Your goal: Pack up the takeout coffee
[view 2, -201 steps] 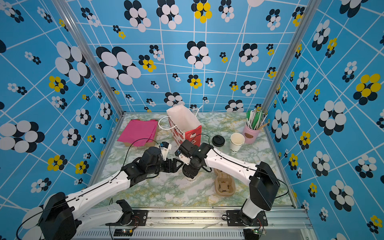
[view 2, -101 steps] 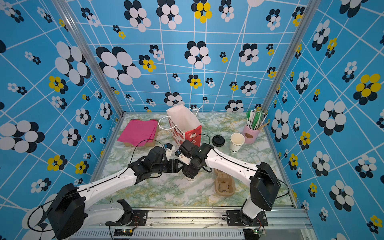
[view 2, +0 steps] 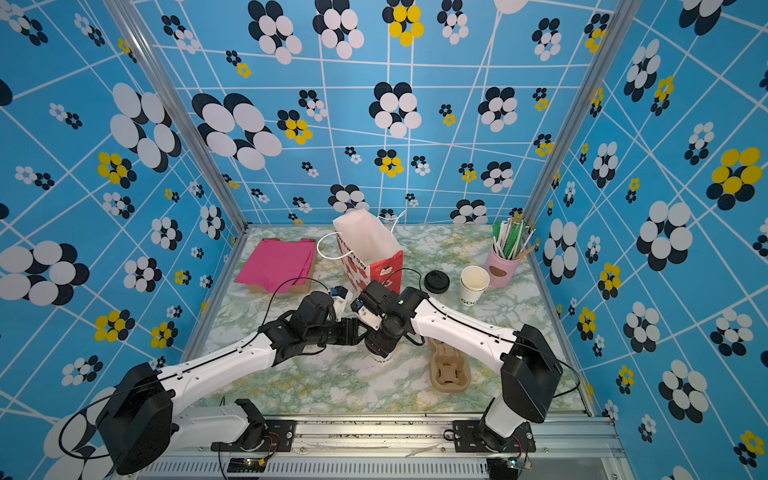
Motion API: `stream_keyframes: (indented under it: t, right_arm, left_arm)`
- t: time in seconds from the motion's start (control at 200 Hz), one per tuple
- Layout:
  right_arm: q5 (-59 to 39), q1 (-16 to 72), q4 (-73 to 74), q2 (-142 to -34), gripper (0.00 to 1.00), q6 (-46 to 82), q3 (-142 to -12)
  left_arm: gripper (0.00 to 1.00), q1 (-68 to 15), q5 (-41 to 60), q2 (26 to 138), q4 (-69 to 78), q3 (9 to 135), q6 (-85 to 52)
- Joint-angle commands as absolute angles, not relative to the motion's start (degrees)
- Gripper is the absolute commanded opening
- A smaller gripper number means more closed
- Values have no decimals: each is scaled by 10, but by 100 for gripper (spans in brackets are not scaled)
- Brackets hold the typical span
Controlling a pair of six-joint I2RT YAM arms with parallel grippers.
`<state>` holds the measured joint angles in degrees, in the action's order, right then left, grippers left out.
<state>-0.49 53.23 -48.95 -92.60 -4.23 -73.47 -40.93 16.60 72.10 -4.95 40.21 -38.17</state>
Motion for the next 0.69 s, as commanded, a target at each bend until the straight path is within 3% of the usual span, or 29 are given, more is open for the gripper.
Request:
stream_keyframes:
  t: [0.0,0.31,0.69]
  right_arm:
    - [-38,545,-565,-987,73,-53,-672]
    - [-39,546,-563,-988,73,-55,-671]
    - [-39,546,-562,-993,73,-56,-675]
  left_arm:
    - [64,-401,176,729,-76,403,-396]
    - [64,-381,195,686,-83,424,-391]
    - [54,-363,220,671,-63,397,-401]
